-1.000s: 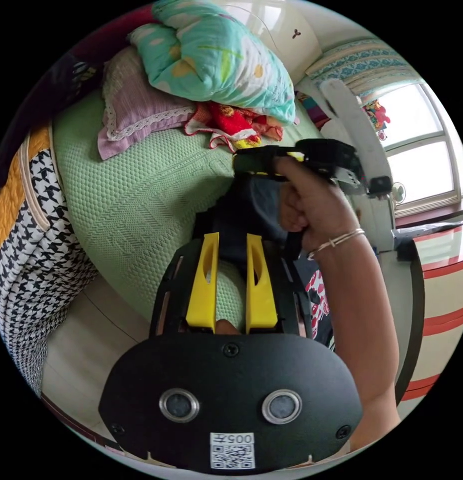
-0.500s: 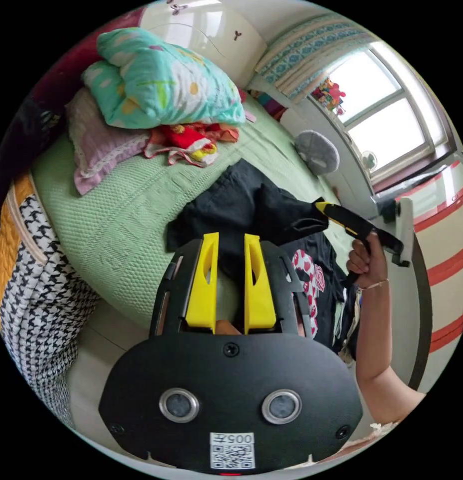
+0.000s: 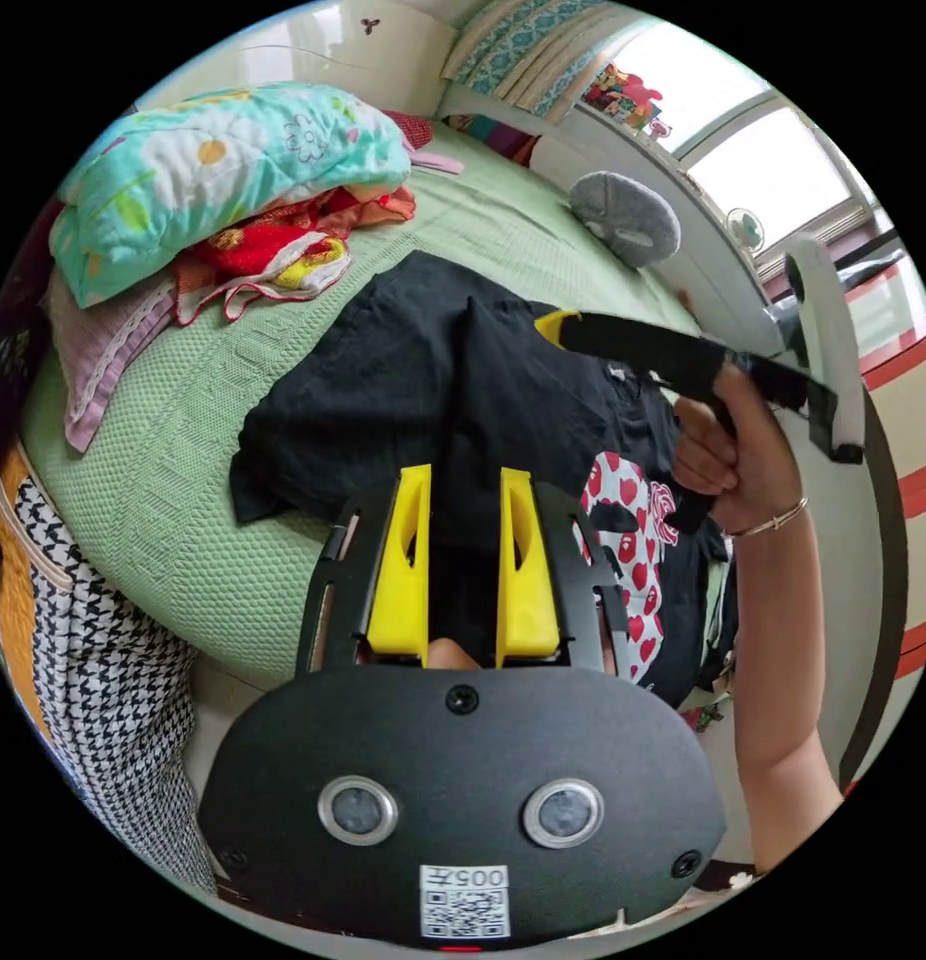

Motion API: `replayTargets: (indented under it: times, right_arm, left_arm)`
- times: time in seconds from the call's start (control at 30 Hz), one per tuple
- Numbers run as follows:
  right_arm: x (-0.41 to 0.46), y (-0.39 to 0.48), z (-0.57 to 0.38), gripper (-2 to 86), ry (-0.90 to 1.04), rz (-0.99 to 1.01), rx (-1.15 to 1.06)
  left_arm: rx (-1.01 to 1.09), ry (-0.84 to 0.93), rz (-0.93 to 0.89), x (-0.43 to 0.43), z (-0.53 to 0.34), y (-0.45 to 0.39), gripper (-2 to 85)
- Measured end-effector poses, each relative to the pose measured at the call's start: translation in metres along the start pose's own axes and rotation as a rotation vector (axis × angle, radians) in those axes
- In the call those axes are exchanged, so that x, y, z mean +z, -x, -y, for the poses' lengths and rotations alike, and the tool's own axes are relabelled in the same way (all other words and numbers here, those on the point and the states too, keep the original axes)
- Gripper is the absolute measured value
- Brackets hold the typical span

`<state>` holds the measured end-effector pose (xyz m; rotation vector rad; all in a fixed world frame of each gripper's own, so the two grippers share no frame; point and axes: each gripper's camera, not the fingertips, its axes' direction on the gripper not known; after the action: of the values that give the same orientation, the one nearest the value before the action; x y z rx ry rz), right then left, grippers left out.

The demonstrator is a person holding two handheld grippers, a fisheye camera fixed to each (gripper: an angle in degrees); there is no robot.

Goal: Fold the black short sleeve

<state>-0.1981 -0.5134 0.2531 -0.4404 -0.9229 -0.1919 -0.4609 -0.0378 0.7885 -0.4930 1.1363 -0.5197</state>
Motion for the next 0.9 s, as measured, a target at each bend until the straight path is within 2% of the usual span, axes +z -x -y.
replayTargets:
  times: [0.1, 0.17, 0.3, 0.47, 0.53, 0.63, 0.8, 0.9]
  right_arm:
    - [0.027, 0.007, 0.028, 10.9, 0.059, 0.018, 0.017]
    - [0.045, 0.011, 0.040, 9.7, 0.104, -0.051, 0.035]
    - [0.085, 0.005, 0.051, 2.0, 0.209, -0.158, 0.082]
    - [0.079, -0.015, 0.047, -0.9, 0.138, -0.072, 0.133]
    - [0.079, -0.026, 0.046, -1.3, 0.127, -0.043, 0.166]
    - [0.089, -0.035, 0.042, -1.3, 0.113, -0.004, 0.200]
    - [0.090, -0.032, 0.039, -0.9, 0.153, 0.007, 0.095]
    - [0.050, -0.032, 0.021, -1.2, 0.031, 0.054, 0.028]
  left_arm:
    - [0.016, 0.042, 0.007, 0.010, 0.007, -0.012, 10.9]
    - [0.032, 0.054, 0.013, 0.014, 0.011, -0.020, 11.0]
    - [0.040, 0.058, 0.021, 0.019, 0.022, -0.033, 11.2]
    - [0.069, 0.114, 0.029, 0.030, 0.029, -0.049, 11.1]
    - [0.083, 0.099, 0.094, 0.029, 0.031, -0.059, 11.0]
    - [0.086, 0.070, 0.093, 0.028, 0.032, -0.068, 10.7]
    - [0.096, 0.067, 0.051, 0.030, 0.035, -0.078, 10.6]
    - [0.098, 0.055, 0.055, 0.029, 0.035, -0.085, 10.4]
